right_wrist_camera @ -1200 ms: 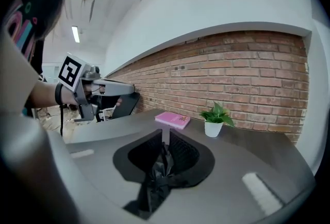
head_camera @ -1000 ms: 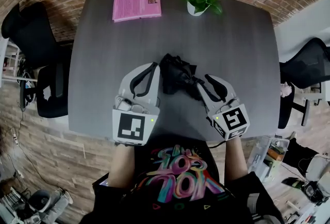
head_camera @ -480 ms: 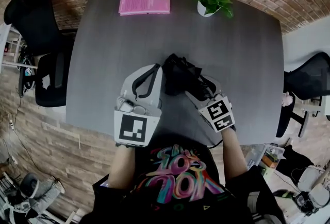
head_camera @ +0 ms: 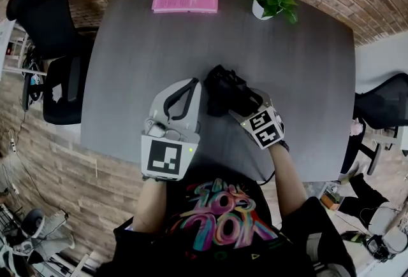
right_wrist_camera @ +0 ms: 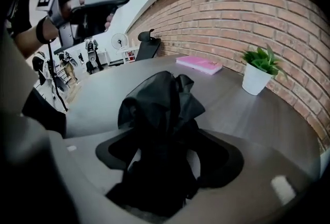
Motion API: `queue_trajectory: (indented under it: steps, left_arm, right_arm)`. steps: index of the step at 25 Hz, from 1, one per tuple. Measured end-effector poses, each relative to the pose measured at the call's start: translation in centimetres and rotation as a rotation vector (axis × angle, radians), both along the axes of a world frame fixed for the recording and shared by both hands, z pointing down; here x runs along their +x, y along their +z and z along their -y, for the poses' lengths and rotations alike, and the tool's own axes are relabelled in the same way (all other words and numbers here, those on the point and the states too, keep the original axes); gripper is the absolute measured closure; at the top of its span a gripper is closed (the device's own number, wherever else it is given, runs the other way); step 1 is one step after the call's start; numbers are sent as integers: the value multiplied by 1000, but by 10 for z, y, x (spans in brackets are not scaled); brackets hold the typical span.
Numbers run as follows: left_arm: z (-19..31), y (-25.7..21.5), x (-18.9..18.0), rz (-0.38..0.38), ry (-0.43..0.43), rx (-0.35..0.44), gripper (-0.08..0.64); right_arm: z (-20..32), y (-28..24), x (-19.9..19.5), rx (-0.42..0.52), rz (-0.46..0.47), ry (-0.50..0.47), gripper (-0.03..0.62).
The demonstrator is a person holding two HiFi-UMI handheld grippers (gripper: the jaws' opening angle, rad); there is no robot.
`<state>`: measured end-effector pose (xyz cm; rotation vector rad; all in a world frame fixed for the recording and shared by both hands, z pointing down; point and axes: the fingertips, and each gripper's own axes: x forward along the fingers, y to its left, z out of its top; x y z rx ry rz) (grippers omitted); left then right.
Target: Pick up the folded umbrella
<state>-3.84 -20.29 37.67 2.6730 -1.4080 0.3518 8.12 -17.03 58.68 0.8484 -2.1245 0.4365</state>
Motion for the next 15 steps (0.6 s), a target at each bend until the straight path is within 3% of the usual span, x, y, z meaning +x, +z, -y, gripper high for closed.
queue_trajectory:
  steps: [10,15]
  left_arm:
    - [8,4,1,0,15,-10,558]
    - [10,5,-2,-3,25,-11,558]
  right_arm:
    - [-2,30,-16,-103,-38,-71,242]
    - [-3,30,-18,-95,-28,-62,241]
